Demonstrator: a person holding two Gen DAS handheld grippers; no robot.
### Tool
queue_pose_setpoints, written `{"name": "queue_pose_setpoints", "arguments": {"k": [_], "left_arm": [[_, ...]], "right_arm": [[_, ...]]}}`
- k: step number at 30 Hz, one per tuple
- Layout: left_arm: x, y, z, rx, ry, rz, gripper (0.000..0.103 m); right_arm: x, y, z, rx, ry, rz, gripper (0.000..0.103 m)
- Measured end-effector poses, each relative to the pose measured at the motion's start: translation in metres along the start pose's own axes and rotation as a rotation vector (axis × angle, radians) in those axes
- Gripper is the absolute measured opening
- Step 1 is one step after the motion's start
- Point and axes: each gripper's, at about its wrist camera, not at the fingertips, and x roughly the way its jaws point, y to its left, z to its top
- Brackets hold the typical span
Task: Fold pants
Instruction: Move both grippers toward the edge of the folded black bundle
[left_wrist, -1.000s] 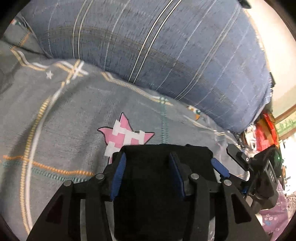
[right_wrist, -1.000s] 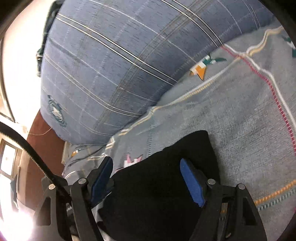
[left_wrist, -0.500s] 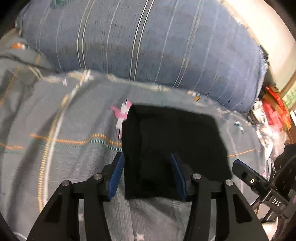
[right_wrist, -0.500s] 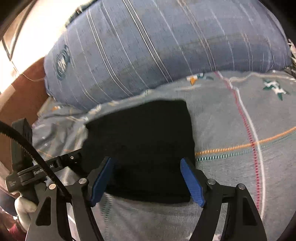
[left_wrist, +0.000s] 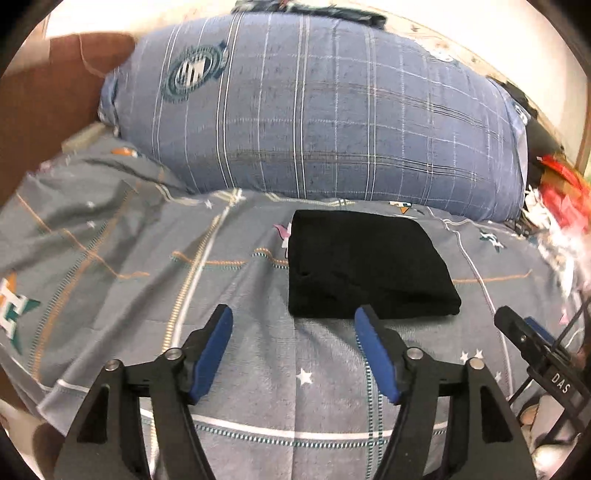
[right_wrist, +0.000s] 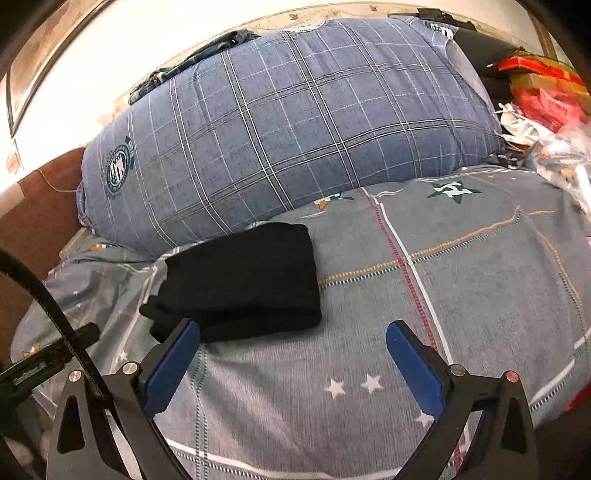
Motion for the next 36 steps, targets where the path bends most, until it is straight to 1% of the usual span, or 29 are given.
{"name": "queue_pose_setpoints", "arguments": {"k": [2,7,8,13,20,23,25,27,29,32,34,36], "left_arm": [[-0.007,-0.003,-0.001,0.021,-0.014,0.011,0.070],[-0.018,-0.005,-0.002,0.039,-0.015,-0.004,0.070],[-0.018,-0.005,-0.001,0.041,-0.013,-0.002,0.070],[-0.009,-0.006,0.001,0.049,0.017,-0.002,0.070],[0.014,-0.003,0.001,0.035,0.075,0.002,0.070],[0.028,0.002,0.002,0.015,0.112,-0.013,0.070],[0.039,0.009,0.005,-0.013,0.141,-0.043,0.070],[0.050,0.019,0.011,-0.049,0.166,-0.087,0.070],[0.062,0.030,0.018,-0.094,0.183,-0.158,0.070],[0.086,0.047,0.034,-0.176,0.208,-0.297,0.070],[0.101,0.052,0.045,-0.200,0.217,-0.358,0.070],[0.119,0.054,0.054,-0.209,0.231,-0.395,0.070]], "right_arm": [[-0.005,0.004,-0.002,-0.007,-0.010,0.006,0.103],[-0.014,0.011,-0.003,-0.016,-0.060,0.054,0.103],[-0.013,0.013,-0.002,-0.018,-0.059,0.056,0.103],[0.004,0.011,0.005,-0.021,0.004,0.063,0.103],[0.028,0.002,0.006,-0.015,0.067,0.044,0.103],[0.037,-0.001,0.009,-0.017,0.084,0.040,0.103],[0.045,-0.004,0.012,-0.018,0.101,0.040,0.103],[0.054,-0.006,0.018,-0.021,0.121,0.042,0.103],[0.065,-0.010,0.025,-0.023,0.142,0.043,0.103],[0.083,-0.021,0.038,-0.001,0.174,0.059,0.103],[0.096,-0.031,0.047,0.038,0.199,0.093,0.103],[0.110,-0.038,0.055,0.076,0.226,0.130,0.103]]}}
